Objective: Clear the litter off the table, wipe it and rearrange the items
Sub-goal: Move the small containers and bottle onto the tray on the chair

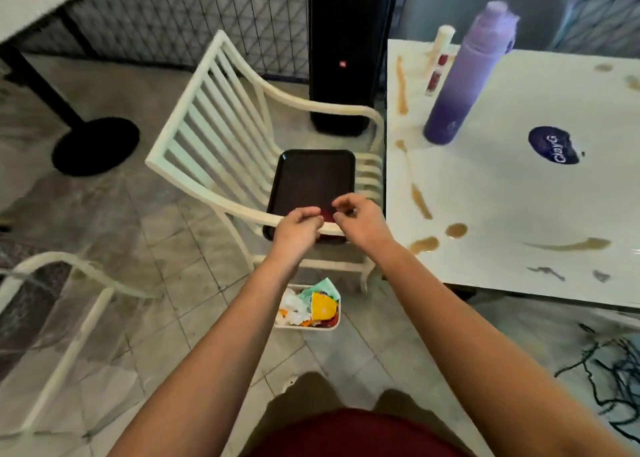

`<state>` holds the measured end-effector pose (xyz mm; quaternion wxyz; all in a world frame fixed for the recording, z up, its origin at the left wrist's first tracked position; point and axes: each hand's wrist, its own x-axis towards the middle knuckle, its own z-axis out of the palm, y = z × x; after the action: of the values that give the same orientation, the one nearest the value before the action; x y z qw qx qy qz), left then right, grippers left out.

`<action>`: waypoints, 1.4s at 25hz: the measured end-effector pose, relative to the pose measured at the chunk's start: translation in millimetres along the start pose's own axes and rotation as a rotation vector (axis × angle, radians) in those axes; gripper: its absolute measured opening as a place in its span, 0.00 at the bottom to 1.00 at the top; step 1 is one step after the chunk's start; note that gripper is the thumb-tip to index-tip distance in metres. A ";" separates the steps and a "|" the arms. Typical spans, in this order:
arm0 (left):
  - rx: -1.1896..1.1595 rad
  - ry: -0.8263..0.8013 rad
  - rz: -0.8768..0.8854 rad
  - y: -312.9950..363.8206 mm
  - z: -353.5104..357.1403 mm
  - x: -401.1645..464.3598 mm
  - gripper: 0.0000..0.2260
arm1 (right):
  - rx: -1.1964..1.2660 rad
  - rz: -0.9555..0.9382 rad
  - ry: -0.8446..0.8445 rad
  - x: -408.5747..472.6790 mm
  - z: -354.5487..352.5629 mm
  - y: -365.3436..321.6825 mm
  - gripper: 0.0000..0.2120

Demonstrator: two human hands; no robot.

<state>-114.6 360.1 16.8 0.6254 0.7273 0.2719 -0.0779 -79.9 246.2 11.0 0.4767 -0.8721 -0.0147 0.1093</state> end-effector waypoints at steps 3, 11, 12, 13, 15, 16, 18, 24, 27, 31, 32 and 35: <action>0.036 -0.072 0.110 49.5 45.4 -17.7 0.10 | -0.033 -0.051 0.130 4.3 -77.7 -3.5 0.10; 0.113 -0.295 0.195 95.9 186.8 -61.5 0.10 | 0.005 0.072 0.304 -10.1 -246.7 69.6 0.10; 0.124 -0.306 0.196 96.2 197.4 -63.7 0.10 | 0.003 0.086 0.313 -12.7 -257.5 78.1 0.10; 0.129 -0.315 0.196 97.4 209.0 -65.2 0.10 | 0.004 0.100 0.318 -15.1 -268.8 87.5 0.10; 0.136 -0.324 0.188 100.4 228.5 -66.0 0.10 | 0.009 0.130 0.310 -16.9 -285.8 105.0 0.10; 0.139 -0.320 0.183 102.9 235.6 -64.7 0.10 | 0.008 0.146 0.303 -15.8 -291.8 113.0 0.10; 0.137 -0.290 0.199 109.2 245.2 -57.1 0.09 | 0.020 0.170 0.289 -9.5 -299.7 124.0 0.10; 0.091 -0.049 0.386 156.8 248.2 -5.5 0.11 | 0.049 0.174 0.269 36.1 -306.3 115.7 0.11; 0.116 0.036 0.512 191.7 243.6 30.7 0.16 | 0.053 0.160 0.287 69.7 -308.3 100.0 0.12; 0.247 0.142 0.700 228.4 239.4 73.7 0.26 | 0.035 0.113 0.301 115.4 -311.7 74.9 0.19; 0.287 0.140 0.748 237.0 239.3 81.2 0.30 | 0.032 0.087 0.304 125.3 -311.5 67.5 0.22; 0.362 0.091 0.781 260.6 244.9 95.5 0.36 | 0.034 0.000 0.284 152.9 -312.8 45.2 0.31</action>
<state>149.5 137.2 149.2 0.4576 0.8762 -0.0145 0.1504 129.7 -17.7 109.5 0.4888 -0.8705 0.0551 -0.0151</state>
